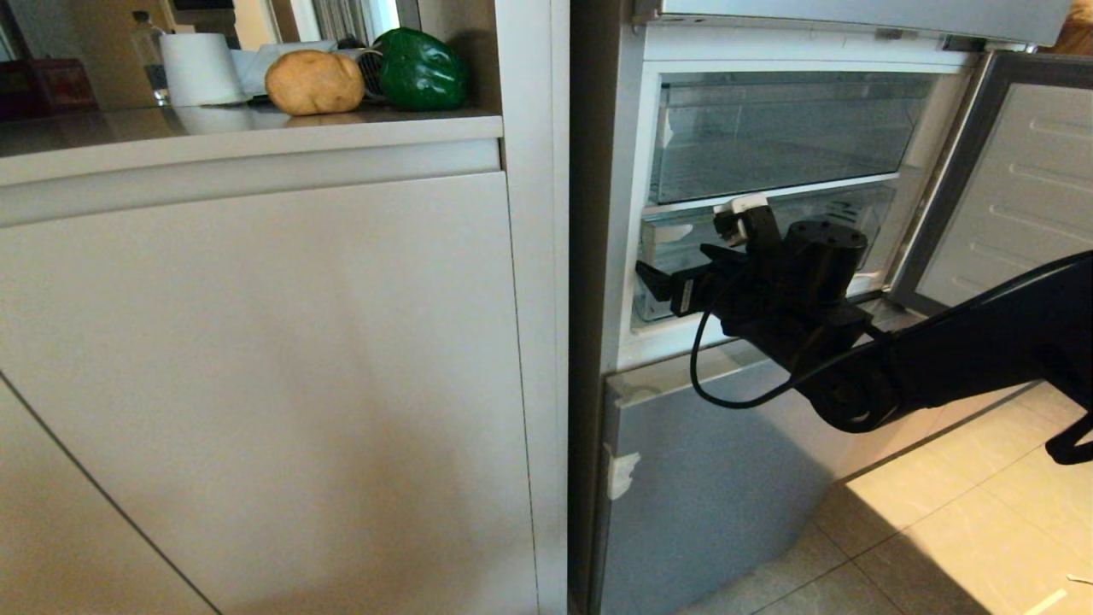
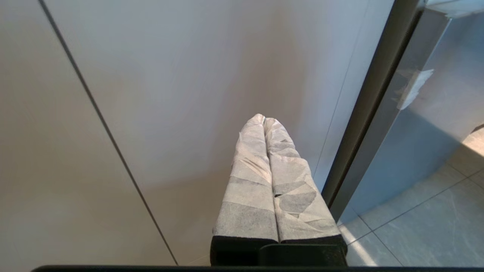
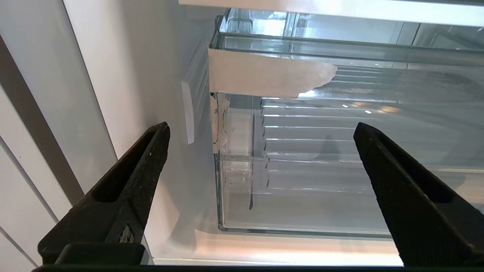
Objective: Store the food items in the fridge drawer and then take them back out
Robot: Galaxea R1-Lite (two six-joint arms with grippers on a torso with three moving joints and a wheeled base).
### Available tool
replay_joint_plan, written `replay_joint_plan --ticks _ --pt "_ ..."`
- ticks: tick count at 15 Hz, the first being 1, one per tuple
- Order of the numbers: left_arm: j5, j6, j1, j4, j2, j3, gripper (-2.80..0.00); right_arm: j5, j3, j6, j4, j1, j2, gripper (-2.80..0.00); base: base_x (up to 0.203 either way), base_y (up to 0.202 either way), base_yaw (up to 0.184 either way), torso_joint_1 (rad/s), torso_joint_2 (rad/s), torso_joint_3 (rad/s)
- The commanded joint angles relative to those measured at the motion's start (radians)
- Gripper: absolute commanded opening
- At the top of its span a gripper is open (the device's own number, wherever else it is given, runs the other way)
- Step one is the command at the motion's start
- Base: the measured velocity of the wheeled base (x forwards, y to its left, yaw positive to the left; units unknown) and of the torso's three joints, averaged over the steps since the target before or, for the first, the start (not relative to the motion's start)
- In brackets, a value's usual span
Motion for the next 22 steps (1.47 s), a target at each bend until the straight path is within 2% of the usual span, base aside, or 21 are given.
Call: replay_joint_plan --ticks 1,11,12,22 --pt "0.0 0.0 0.0 0.0 0.002 -0.001 -2.8 0.002 0.001 0.0 -0.007 0.002 -0.006 0.0 0.0 0.0 0.0 0.0 0.0 0.0" --pt "0.0 0.0 0.0 0.0 0.002 0.0 -2.8 0.002 0.018 0.002 -0.019 -0.001 -0.006 0.0 0.0 0.0 0.0 0.0 0.0 0.0" --pt "0.0 0.0 0.0 0.0 0.002 -0.001 -2.8 0.002 0.018 0.002 -0.019 -0.001 -0.006 -2.8 0.0 0.0 0.0 0.0 0.0 0.0" --pt "0.0 0.0 0.0 0.0 0.002 -0.001 -2.8 -0.001 0.016 0.001 -0.016 0.022 -0.003 -2.8 0.0 0.0 0.0 0.0 0.0 0.0"
